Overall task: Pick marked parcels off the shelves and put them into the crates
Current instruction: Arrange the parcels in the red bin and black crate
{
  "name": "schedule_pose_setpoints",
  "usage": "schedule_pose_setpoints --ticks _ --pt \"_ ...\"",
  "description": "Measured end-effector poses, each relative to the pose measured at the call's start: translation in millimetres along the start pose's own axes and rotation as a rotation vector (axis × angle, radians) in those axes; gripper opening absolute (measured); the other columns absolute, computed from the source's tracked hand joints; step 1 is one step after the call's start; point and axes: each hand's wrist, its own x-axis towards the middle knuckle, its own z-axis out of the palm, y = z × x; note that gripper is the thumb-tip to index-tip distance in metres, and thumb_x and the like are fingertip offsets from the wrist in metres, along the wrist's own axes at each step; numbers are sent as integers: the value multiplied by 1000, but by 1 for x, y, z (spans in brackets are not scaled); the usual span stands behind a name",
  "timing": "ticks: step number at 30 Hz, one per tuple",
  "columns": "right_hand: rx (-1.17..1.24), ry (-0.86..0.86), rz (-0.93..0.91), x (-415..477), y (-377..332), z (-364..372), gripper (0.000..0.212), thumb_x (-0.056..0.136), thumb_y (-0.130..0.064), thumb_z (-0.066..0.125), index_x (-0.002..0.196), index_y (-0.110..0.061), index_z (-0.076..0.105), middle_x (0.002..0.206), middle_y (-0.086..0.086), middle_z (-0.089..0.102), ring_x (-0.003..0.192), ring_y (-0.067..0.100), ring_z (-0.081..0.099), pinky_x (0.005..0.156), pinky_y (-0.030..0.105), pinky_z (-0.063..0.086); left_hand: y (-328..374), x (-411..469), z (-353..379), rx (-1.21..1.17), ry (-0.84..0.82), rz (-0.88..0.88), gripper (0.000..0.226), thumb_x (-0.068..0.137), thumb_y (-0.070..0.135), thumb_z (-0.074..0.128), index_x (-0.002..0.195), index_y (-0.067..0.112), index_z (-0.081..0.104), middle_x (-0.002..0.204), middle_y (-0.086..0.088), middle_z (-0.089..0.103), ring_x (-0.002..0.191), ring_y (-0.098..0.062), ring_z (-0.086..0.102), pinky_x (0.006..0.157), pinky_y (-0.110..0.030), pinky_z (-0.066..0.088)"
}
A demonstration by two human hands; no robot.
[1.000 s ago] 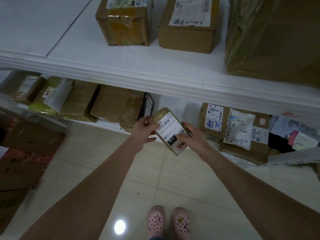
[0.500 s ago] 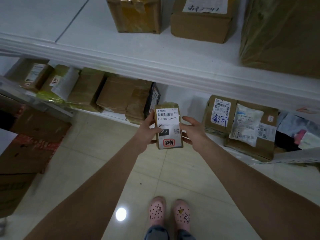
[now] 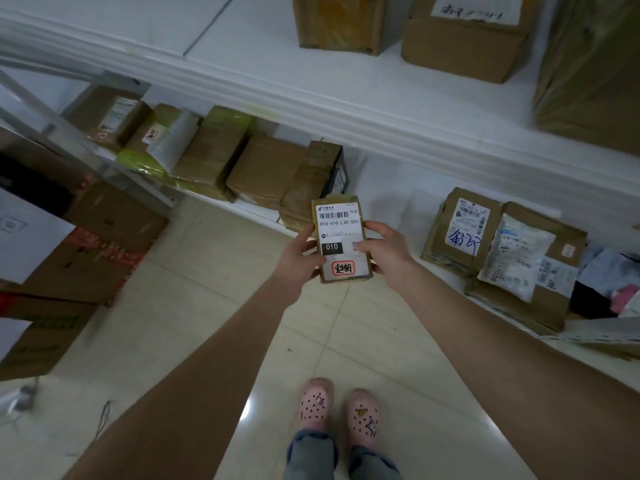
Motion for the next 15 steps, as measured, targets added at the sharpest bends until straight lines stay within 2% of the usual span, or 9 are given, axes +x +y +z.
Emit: schedule_pose_setpoints --ticks 4,6,8,12,15 --pt "-78 -12 -38 -7 -4 24 52 84 4 63 128 -23 57 123 5 64 95 24 66 78 38 58 3 -18 -20 -6 36 7 78 83 -21 47 144 27 38 124 -2 59 113 -26 59 88 -44 55" --pt "-125 -50 -71 -14 -6 40 57 82 5 64 131 -22 54 118 7 66 91 24 67 82 40 57 5 -27 -34 -15 60 18 80 83 -21 46 144 29 37 125 1 59 113 -25 60 86 -45 55" --pt "-196 -106 -130 -21 -5 60 68 77 7 64 137 -21 50 119 11 65 96 26 66 86 40 55 6 -35 -53 -34 91 34 83 80 -23 44 144 31 38 128 1 59 111 -26 62 86 -47 56" --pt "-319 -253 -166 -41 -8 109 83 76 11 62 145 -28 39 128 4 59 107 23 61 84 38 55 13 -54 -96 -71 172 54 81 77 -23 41 132 36 47 117 8 63 101 -20 66 76 -37 58" --pt "-369 -337 -201 -55 -13 152 81 78 14 58 144 -29 40 117 1 62 103 21 61 77 36 55 17 -68 -138 -101 222 59 80 78 -22 41 129 39 48 111 15 65 96 -15 67 77 -35 58"
